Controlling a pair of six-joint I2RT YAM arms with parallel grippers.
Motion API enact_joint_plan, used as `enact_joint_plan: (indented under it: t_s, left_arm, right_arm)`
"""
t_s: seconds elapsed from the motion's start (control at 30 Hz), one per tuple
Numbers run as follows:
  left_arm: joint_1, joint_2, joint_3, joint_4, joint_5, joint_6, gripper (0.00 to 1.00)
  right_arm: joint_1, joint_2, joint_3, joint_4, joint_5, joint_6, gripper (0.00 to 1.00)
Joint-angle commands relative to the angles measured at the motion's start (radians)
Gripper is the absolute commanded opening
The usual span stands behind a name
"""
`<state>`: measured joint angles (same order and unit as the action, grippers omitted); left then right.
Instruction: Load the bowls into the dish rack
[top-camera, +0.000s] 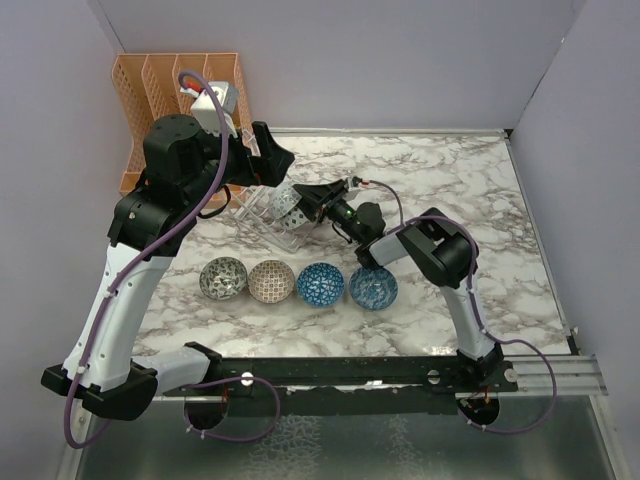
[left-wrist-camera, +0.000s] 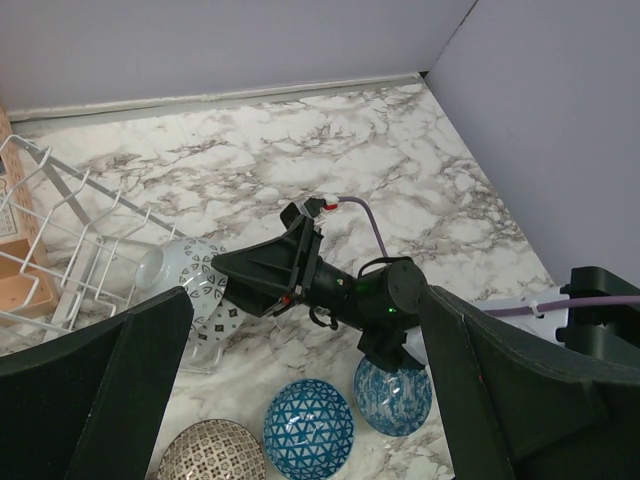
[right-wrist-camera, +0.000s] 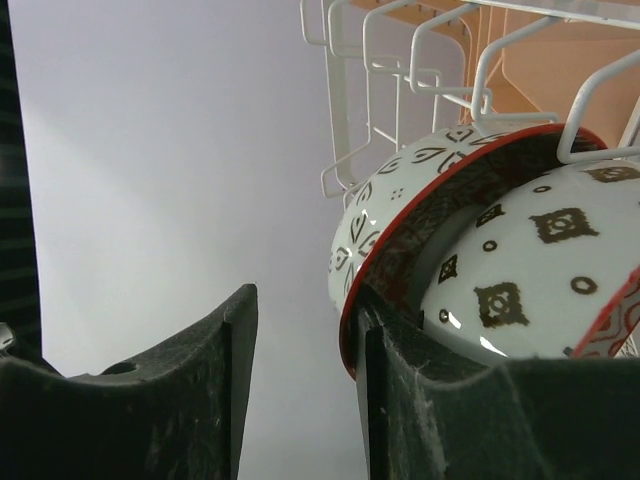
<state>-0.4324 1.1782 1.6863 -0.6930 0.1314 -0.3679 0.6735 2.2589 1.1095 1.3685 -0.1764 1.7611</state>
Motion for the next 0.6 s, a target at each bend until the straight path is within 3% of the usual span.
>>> enact_joint_plan:
  t_s: [0.0, 0.57]
  left_arm:
    - [-0.004, -0.020, 0.005, 0.004, -0.021, 0.012, 0.99]
    - [-0.003, -0.025, 0.009, 0.003, -0.026, 0.010, 0.99]
  right_arm:
    - [0.008, -0.062, -0.002, -0.028, -0.024, -0.013, 0.43]
    - [0.005, -0.175, -0.035, -0.248, -0.054, -0.031, 0.50]
